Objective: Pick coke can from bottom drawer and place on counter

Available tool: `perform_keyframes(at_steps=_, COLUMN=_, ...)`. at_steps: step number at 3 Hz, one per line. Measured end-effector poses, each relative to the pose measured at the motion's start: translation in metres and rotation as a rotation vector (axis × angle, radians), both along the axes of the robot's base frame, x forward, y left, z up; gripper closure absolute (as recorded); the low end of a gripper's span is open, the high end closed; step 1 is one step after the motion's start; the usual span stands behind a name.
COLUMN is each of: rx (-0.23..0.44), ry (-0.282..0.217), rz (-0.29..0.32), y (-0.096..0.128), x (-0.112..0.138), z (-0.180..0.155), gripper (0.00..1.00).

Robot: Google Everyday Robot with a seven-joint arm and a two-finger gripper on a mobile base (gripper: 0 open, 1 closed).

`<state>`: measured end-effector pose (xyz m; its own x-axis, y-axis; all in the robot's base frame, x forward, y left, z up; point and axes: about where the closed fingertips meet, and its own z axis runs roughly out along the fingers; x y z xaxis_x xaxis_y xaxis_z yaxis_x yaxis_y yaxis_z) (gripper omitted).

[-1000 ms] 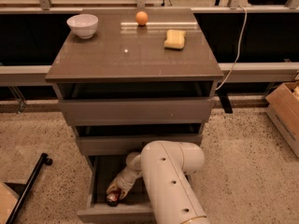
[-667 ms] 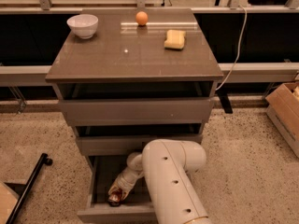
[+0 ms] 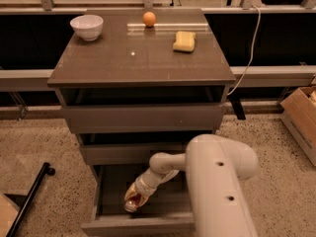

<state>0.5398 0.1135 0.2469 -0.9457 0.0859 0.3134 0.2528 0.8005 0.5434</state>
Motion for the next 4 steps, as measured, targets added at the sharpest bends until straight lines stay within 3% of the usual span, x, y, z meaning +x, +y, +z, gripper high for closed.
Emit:
perform_keyframes(at_steps=2, rx=0.202, ry=-0.055, rz=0.190, y=-0.078, x=-0.038, z=0.153, gripper=1.00)
perform_keyframes(at_steps=3, rx=0.212, ry=-0.066, rz=0.275, y=-0.130, x=-0.064, z=0.236, gripper=1.00)
perform_keyframes(at_steps=4, rx=0.128, ry=-0.087, rz=0.288, y=-0.174, x=-0.089, z=0.302, gripper=1.00)
